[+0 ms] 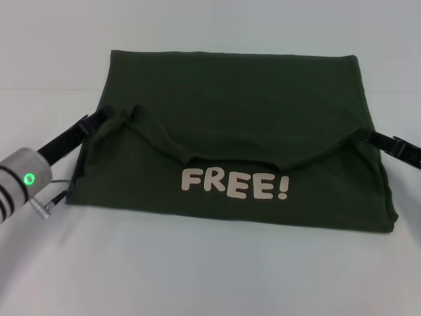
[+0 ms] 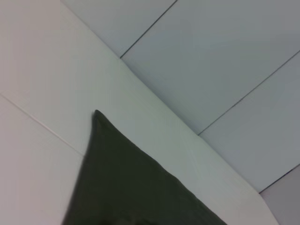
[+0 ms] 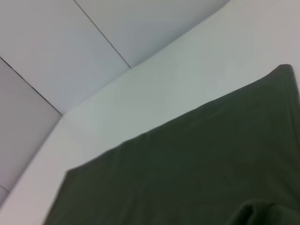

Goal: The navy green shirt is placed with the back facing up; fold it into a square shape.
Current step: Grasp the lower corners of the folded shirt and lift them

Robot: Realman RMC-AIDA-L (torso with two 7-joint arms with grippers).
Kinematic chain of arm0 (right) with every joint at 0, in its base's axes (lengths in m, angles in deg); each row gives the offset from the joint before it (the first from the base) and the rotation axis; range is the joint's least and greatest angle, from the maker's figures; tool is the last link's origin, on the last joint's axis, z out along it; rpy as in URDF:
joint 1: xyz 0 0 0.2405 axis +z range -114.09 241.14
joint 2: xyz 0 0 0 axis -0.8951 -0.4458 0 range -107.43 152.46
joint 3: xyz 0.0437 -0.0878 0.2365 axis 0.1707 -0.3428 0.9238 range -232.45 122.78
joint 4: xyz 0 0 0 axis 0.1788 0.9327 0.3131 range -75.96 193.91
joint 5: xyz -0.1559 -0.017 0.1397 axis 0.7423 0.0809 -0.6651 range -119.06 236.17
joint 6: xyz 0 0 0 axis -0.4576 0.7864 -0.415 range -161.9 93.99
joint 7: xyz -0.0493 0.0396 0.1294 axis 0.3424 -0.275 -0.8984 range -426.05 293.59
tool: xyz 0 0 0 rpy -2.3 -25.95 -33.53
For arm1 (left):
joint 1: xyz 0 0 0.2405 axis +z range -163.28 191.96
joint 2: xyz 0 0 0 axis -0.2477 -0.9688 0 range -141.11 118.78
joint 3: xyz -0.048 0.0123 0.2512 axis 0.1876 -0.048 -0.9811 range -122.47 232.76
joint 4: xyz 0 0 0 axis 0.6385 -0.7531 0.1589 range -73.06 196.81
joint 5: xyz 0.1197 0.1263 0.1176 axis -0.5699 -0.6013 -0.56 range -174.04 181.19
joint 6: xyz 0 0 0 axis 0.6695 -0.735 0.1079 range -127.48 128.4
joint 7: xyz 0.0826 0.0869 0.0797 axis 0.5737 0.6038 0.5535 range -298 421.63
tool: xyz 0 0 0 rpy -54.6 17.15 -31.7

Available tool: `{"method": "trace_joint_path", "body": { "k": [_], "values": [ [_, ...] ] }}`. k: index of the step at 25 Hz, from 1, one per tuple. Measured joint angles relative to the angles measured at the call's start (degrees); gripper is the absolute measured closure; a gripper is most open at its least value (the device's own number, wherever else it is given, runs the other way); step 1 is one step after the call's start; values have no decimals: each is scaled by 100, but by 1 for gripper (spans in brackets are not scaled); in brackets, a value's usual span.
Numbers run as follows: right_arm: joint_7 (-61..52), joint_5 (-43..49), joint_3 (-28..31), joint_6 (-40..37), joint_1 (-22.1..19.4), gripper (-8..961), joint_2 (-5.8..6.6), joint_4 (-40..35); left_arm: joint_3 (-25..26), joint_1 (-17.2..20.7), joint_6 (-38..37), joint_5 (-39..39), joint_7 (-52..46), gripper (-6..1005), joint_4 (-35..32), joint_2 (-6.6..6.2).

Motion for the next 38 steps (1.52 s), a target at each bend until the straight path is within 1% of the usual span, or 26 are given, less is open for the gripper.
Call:
{"method": "trace_joint_path", "body": {
  "k": [2,3,4,5,6,8,10,11,12,13,14,15,17,21,23,24,27,29,33,34,35,38],
  "values": [
    [68,-163,2,-273,-138,434,15,-29,0,119,-79,11,-1,507,-15,-8],
    [113,-233,2,-439,-206,391,27,-34,5,243,-246,32,-55,462,-30,-41],
    [157,-276,4,-596,-272,349,43,-39,5,243,-246,32,-55,418,-30,-41],
    [205,-307,1,-808,-334,306,71,-40,-9,288,-376,15,-147,374,-29,-80],
    [250,-324,-8,-1037,-391,263,108,-44,-49,335,-508,-12,-269,374,-23,-136],
    [347,-307,-40,-1479,-475,180,181,-50,-349,431,-865,-100,-737,375,-1,-306],
    [555,-215,-71,-1975,-542,97,236,-52,-941,516,-1161,-134,-1362,376,-10,-527],
    [696,-145,-80,-2219,-569,55,259,-53,-1340,559,-1314,-136,-1704,375,-25,-668],
    [872,-45,-82,-2454,-593,56,274,-53,-1588,580,-1404,-135,-1911,373,-40,-756],
    [1016,48,-83,-2626,-609,56,287,-53,-1958,603,-1560,-137,-2190,372,-50,-901],
    [1166,170,-83,-2791,-630,57,298,-53,-2200,618,-1695,-144,-2375,371,-66,-1018],
    [1285,291,-84,-2914,-644,58,299,-53,-2372,626,-1794,-156,-2505,370,-95,-1105],
    [1513,516,-87,-3124,-668,59,300,-53,-2533,657,-1930,-281,-2671,367,-267,-1204],
    [1950,869,-96,-3416,-680,59,256,-54,-2565,697,-1985,-972,-2855,362,-904,-1241],
    [2205,1054,-121,-3545,-681,59,234,-54,-2569,623,-1962,-1373,-2934,359,-1046,-1294],
    [2355,1146,-151,-3606,-682,59,224,-54,-2562,542,-1924,-1624,-2983,358,-1087,-1344],
    [2775,1291,-294,-3700,-691,59,164,-53,-2563,490,-1903,-1738,-2971,257,-1124,-1364],
    [2940,1304,-375,-3693,-709,59,120,-53,-2577,474,-1853,-1769,-2955,190,-1161,-1354],
    [3043,1307,-426,-3650,-734,59,80,-53,-2617,473,-1634,-1775,-2932,131,-1158,-1306],
    [3045,1309,-429,-3641,-738,59,76,-53,-2726,476,-1485,-1776,-2929,116,-1129,-1283],
    [3045,1309,-429,-3641,-738,59,76,-53,-2726,476,-1485,-1776,-2929,117,-1129,-1283],
    [3046,1309,-432,-3637,-738,59,75,-53,-2889,499,-1277,-1779,-2926,118,-1109,-1210]
  ]
}}
